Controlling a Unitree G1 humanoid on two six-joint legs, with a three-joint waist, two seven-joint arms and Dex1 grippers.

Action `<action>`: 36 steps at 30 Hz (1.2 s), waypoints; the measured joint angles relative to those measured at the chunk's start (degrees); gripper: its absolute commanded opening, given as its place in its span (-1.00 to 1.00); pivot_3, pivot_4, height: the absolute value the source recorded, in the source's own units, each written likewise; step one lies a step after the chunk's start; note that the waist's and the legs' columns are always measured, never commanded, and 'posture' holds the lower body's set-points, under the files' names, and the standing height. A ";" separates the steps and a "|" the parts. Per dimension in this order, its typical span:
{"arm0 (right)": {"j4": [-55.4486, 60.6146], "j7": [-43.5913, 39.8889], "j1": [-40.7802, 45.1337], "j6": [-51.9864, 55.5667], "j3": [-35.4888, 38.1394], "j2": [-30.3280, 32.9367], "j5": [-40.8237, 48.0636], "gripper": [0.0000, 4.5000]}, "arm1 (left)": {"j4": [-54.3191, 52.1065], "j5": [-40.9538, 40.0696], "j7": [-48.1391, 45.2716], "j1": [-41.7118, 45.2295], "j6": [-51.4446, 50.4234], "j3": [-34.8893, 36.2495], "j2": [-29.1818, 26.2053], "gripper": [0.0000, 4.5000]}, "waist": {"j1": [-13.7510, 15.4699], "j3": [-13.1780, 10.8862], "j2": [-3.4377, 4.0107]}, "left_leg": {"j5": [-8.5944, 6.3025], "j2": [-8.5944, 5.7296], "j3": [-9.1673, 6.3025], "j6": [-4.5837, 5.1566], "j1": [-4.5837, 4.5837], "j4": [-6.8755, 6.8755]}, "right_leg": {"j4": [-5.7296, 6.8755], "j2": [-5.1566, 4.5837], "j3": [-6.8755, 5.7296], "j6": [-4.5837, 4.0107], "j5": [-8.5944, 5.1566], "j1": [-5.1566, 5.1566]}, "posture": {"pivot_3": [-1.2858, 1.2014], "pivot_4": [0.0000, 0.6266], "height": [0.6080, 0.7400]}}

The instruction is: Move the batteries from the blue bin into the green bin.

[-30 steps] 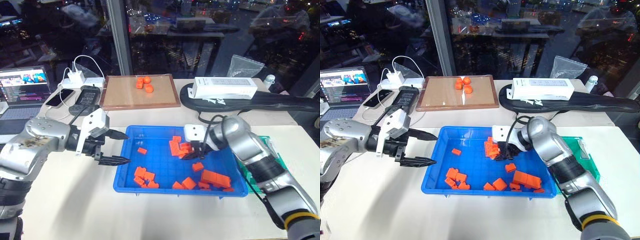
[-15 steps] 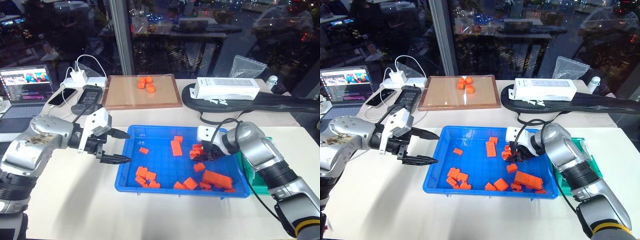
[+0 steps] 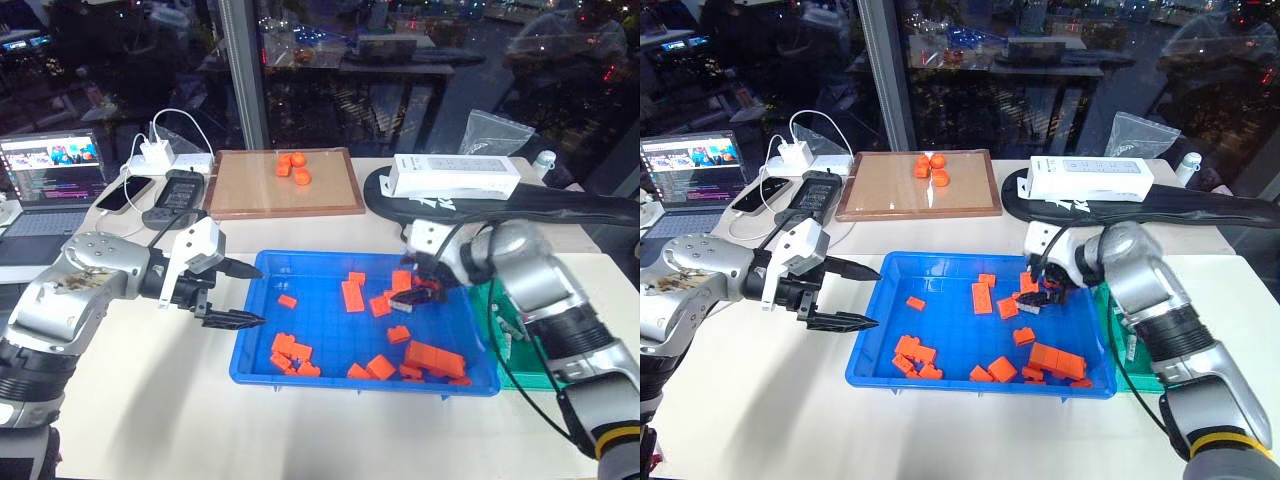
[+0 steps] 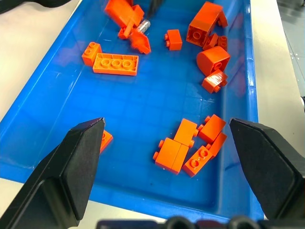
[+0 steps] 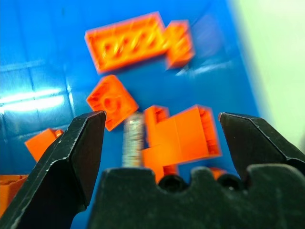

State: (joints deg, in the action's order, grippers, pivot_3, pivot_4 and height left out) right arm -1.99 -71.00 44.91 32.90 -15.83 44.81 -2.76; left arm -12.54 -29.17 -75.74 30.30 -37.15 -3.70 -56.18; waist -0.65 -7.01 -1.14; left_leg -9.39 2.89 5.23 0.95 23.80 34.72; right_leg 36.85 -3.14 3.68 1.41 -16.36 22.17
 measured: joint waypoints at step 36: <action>-4.13 5.45 -7.71 1.43 -6.07 -3.40 0.85 0.10 | -0.08 0.56 -0.20 -0.03 0.62 -1.05 -0.33 1.00 | -0.07 0.00 -0.06 | 0.00 0.00 0.00 0.01 0.02 0.02 | -0.06 0.02 0.03 0.02 -0.01 -0.01 | 0.03 -0.52 1.00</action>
State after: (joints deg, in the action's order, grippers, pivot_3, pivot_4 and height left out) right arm -6.12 -65.55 37.19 34.33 -21.90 41.41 -1.91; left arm -12.62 -28.61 -75.94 30.28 -36.53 -4.75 -56.51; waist -0.72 -7.00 -1.21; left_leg -9.39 2.89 5.24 0.95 23.82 34.74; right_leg 36.79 -3.12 3.71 1.43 -16.36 22.16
